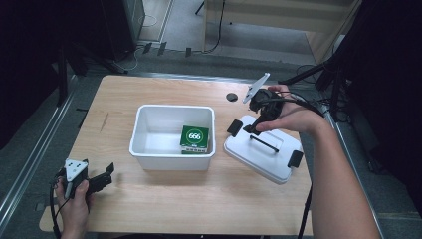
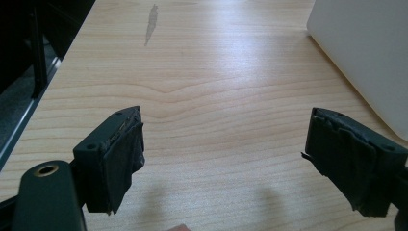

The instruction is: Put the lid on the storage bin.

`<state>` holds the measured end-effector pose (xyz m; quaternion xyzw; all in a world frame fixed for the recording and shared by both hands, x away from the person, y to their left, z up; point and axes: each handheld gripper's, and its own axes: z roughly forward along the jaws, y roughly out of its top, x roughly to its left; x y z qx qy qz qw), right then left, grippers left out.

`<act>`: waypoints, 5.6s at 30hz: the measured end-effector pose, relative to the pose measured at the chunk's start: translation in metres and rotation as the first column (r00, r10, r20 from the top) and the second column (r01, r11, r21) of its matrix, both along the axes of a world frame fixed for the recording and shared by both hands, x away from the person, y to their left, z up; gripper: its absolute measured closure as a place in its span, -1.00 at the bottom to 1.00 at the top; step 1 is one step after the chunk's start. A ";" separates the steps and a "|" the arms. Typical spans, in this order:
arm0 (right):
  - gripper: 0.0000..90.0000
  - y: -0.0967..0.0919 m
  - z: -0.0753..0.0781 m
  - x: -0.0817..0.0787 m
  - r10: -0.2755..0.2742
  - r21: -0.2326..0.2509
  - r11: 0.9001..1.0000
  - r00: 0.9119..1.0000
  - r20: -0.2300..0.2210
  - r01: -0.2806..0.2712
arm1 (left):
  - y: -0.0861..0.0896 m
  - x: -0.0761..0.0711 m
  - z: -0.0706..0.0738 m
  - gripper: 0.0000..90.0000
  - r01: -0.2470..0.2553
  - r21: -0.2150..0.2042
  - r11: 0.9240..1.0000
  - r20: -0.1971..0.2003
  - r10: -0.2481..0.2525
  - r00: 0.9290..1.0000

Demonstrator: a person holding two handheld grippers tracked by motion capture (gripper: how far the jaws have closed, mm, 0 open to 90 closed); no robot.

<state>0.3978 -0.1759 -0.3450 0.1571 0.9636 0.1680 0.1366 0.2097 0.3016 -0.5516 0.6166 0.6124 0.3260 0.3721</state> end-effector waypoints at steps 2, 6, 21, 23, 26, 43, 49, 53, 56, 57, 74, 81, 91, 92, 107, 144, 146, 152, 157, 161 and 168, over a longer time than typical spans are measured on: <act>-0.72 -0.005 -0.002 0.000 -0.005 0.000 1.000 1.000 -0.001 0.005 | 0.000 0.000 0.000 -0.68 0.002 0.006 1.000 -0.003 -0.002 1.000; -0.70 -0.016 -0.008 -0.001 -0.030 -0.005 1.000 0.999 -0.012 0.030 | 0.000 0.000 0.000 -0.68 0.001 0.004 1.000 0.000 -0.001 1.000; -0.60 -0.036 -0.036 -0.002 -0.071 -0.054 0.996 0.997 -0.028 0.070 | 0.001 -0.001 0.000 -0.68 0.000 -0.006 1.000 0.001 0.000 1.000; -0.58 -0.038 -0.039 -0.002 -0.072 -0.064 0.995 0.997 -0.019 0.070 | 0.001 -0.001 0.000 -0.68 0.001 -0.005 1.000 0.001 -0.001 1.000; -0.54 -0.041 -0.045 -0.002 -0.086 -0.074 0.994 0.996 -0.018 0.085 | 0.001 -0.001 0.000 -0.68 0.001 -0.006 1.000 0.001 -0.001 1.000; -0.02 -0.054 -0.079 0.001 -0.126 -0.088 0.989 0.990 -0.066 0.120 | 0.000 -0.001 0.000 -0.68 0.001 -0.002 1.000 0.007 -0.001 1.000; 0.12 -0.055 -0.090 0.002 -0.131 -0.120 0.985 0.989 -0.074 0.122 | 0.001 -0.001 0.000 -0.68 0.002 -0.004 1.000 0.006 -0.002 1.000; 0.21 -0.055 -0.098 0.003 -0.135 -0.142 0.982 0.987 -0.087 0.122 | 0.001 -0.001 0.000 -0.68 0.002 -0.004 1.000 0.006 -0.002 1.000; 0.34 -0.054 -0.105 0.003 -0.125 -0.169 0.980 0.988 -0.086 0.110 | 0.001 -0.001 0.000 -0.68 0.001 -0.003 1.000 0.005 -0.001 1.000; 0.36 -0.053 -0.107 0.003 -0.122 -0.178 0.978 0.989 -0.087 0.105 | 0.001 -0.001 0.000 -0.68 0.002 -0.003 1.000 0.004 -0.002 1.000; 0.87 -0.057 -0.112 0.008 -0.147 -0.212 0.969 0.987 -0.060 0.131 | 0.000 -0.001 0.000 -0.68 0.000 -0.002 1.000 0.004 0.000 1.000; 0.90 -0.063 -0.109 0.007 -0.129 -0.197 0.974 0.989 -0.076 0.112 | 0.000 -0.001 0.000 -0.68 0.000 -0.001 1.000 0.004 0.000 1.000; 0.90 -0.070 -0.089 0.002 -0.109 -0.157 0.983 0.992 -0.069 0.098 | 0.000 -0.001 0.000 -0.68 -0.002 0.000 1.000 0.004 0.002 1.000; 0.90 -0.070 -0.087 0.002 -0.104 -0.155 0.984 0.992 -0.065 0.093 | 0.000 -0.001 0.000 -0.68 -0.002 0.002 1.000 0.003 0.002 1.000; 0.90 -0.068 -0.046 -0.007 -0.041 -0.130 0.991 0.999 0.001 0.041 | 0.000 -0.001 0.000 -0.68 -0.003 0.003 1.000 0.002 0.003 1.000; 0.90 0.006 0.048 -0.017 0.156 -0.103 0.983 0.986 0.056 -0.150 | 0.001 -0.002 0.000 -0.68 -0.011 -0.001 1.000 0.013 0.011 1.000; 0.90 0.014 0.049 -0.017 0.170 -0.103 0.981 0.984 0.053 -0.164 | 0.001 -0.002 0.000 -0.68 -0.009 0.002 1.000 0.011 0.009 1.000; 0.90 0.037 0.051 -0.017 0.211 -0.101 0.973 0.976 0.047 -0.205 | 0.001 -0.002 0.000 -0.68 -0.009 -0.001 1.000 0.014 0.009 1.000; 0.90 0.056 0.048 -0.017 0.235 -0.103 0.968 0.971 0.031 -0.231 | 0.001 -0.002 0.000 -0.68 -0.009 -0.002 1.000 0.014 0.009 1.000; 0.90 0.071 0.045 -0.016 0.250 -0.107 0.963 0.968 0.016 -0.247 | 0.001 -0.002 0.000 -0.68 -0.009 -0.003 1.000 0.014 0.009 1.000; 0.90 0.096 0.042 -0.016 0.276 -0.098 0.956 0.961 -0.004 -0.276 | -0.001 -0.002 0.000 -0.68 -0.009 0.010 1.000 0.017 0.008 1.000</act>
